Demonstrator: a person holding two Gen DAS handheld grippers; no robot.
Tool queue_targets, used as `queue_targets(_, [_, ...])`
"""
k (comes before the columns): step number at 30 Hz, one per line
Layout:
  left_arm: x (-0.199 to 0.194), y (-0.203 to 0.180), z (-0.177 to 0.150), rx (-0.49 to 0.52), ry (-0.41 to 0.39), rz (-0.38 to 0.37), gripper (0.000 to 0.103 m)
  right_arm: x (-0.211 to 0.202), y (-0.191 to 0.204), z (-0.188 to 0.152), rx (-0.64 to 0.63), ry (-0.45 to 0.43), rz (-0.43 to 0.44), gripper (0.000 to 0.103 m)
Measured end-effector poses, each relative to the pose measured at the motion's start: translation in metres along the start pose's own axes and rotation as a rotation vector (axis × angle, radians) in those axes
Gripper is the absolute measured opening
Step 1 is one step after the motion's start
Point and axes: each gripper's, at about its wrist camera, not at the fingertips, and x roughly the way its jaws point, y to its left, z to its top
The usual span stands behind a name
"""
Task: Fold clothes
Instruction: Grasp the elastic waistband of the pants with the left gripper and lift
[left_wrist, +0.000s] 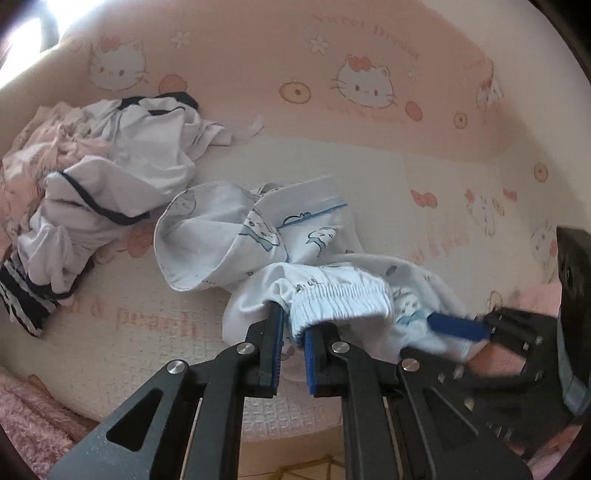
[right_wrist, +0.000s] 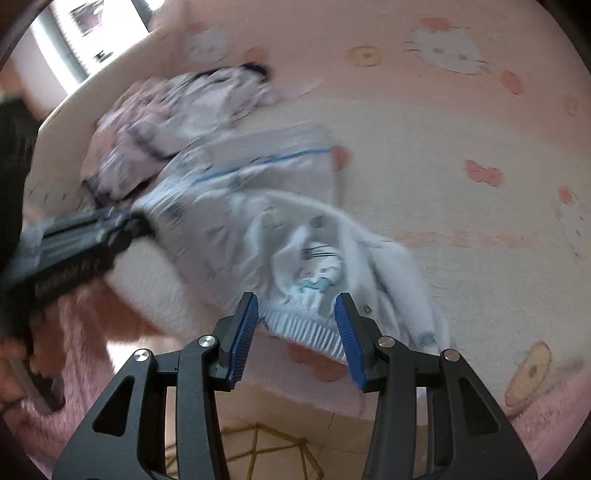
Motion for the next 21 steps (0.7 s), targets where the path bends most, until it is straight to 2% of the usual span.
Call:
queue_targets(4, [-0.002,0.009,-0.003,-0.019,0.007,-0.060,0.011,-0.001,0.019,0.001,-0.084,-0.004,0.062,0.046])
queue_targets(5, [0.011,0.001,0.002,-0.032,0.007,-0.068,0.011,-0.003,0.022,0.001,-0.087,-0.009,0.079,0.046])
queue_targets(8, [0.011,0.002,-0.002,-0.026,0.009,-0.078,0.011,-0.013,0.031,0.001,-0.090,-0.066,0.105,0.046])
queue_targets(12, [0.010,0.003,-0.006,-0.035,0.013,-0.106,0.011,-0.013,0.031,0.005,-0.060,-0.073,0.133,0.052])
queue_targets(15, [0.011,0.000,-0.010,-0.014,0.018,-0.095,0.011,0.008,0.035,0.002,-0.082,-0.007,0.086,0.051])
queue_targets(16, [0.012,-0.001,-0.011,-0.004,0.021,-0.086,0.011,0.012,0.033,0.003,-0.066,-0.012,0.057,0.049])
queue_targets(18, [0.016,-0.001,-0.014,0.000,0.037,-0.074,0.011,0.014,0.022,0.007,-0.009,-0.030,-0.004,0.037])
queue_targets(21, [0.025,-0.001,-0.019,0.017,0.075,-0.059,0.014,0.008,-0.004,0.012,0.066,-0.049,-0.102,0.035])
